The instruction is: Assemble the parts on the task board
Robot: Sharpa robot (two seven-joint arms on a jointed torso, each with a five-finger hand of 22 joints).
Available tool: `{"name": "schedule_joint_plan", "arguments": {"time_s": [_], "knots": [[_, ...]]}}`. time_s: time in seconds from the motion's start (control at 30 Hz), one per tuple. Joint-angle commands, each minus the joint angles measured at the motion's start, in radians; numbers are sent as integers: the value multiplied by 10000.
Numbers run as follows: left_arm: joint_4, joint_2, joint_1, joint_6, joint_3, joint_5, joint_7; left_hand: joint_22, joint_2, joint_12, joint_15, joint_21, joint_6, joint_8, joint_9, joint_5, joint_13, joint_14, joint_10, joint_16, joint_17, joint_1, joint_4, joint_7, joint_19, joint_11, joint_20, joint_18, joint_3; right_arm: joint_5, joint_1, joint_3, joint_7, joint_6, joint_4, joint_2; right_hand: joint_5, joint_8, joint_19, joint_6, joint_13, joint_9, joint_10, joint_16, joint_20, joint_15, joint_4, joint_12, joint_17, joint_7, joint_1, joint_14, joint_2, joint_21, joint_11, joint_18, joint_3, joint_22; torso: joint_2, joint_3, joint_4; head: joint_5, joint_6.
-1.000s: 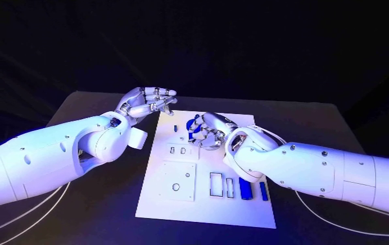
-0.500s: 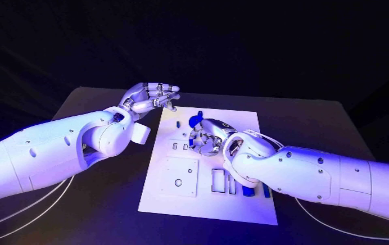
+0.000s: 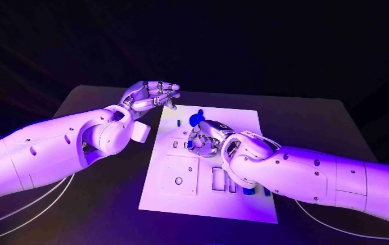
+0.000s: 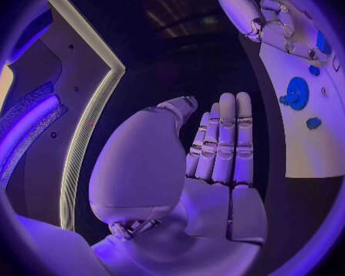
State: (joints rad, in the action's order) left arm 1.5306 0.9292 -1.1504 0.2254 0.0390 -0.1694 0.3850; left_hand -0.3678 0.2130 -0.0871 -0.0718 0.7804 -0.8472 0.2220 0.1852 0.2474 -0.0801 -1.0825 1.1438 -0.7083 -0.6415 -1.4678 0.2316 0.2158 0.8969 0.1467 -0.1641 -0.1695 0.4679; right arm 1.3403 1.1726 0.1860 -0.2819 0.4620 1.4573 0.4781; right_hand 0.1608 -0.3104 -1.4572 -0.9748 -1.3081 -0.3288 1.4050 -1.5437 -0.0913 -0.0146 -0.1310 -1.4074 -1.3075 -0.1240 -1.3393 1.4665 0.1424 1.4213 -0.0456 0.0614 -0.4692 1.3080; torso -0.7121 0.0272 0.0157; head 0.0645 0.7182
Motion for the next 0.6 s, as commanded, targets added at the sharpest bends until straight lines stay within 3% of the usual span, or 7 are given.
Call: {"name": "schedule_joint_plan", "arguments": {"time_s": [0.03, 0.6], "knots": [[10, -14, -5, -191, 5, -37, 65, -10, -7, 59, 7, 37, 38, -36, 16, -39, -17, 67, -51, -51, -12, 101, -11, 83, -44, 9, -8, -123, 40, 299, -35, 4, -9, -154, -31, -38, 29, -36, -4, -47, -479, -120, 41, -33, 53, -89, 59, 22, -1894, 8, 71, 876, 88, -37, 22, -157, -26, 1285, 0, 6, -1, 1, 8], [4, -8, -5, -215, 4, -49, 59, -16, -6, 59, 3, 55, 41, -39, 19, -41, -20, 72, -59, -51, -12, 115, -19, 86, -60, 13, -12, -123, 45, 383, -78, 9, 5, -158, -120, -77, 33, 41, 50, 194, -350, -78, -82, -14, 35, -47, 126, 146, -1843, -80, 183, 865, 307, -126, -43, -138, -53, 1226, 4, 6, -4, 33, 18]]}}
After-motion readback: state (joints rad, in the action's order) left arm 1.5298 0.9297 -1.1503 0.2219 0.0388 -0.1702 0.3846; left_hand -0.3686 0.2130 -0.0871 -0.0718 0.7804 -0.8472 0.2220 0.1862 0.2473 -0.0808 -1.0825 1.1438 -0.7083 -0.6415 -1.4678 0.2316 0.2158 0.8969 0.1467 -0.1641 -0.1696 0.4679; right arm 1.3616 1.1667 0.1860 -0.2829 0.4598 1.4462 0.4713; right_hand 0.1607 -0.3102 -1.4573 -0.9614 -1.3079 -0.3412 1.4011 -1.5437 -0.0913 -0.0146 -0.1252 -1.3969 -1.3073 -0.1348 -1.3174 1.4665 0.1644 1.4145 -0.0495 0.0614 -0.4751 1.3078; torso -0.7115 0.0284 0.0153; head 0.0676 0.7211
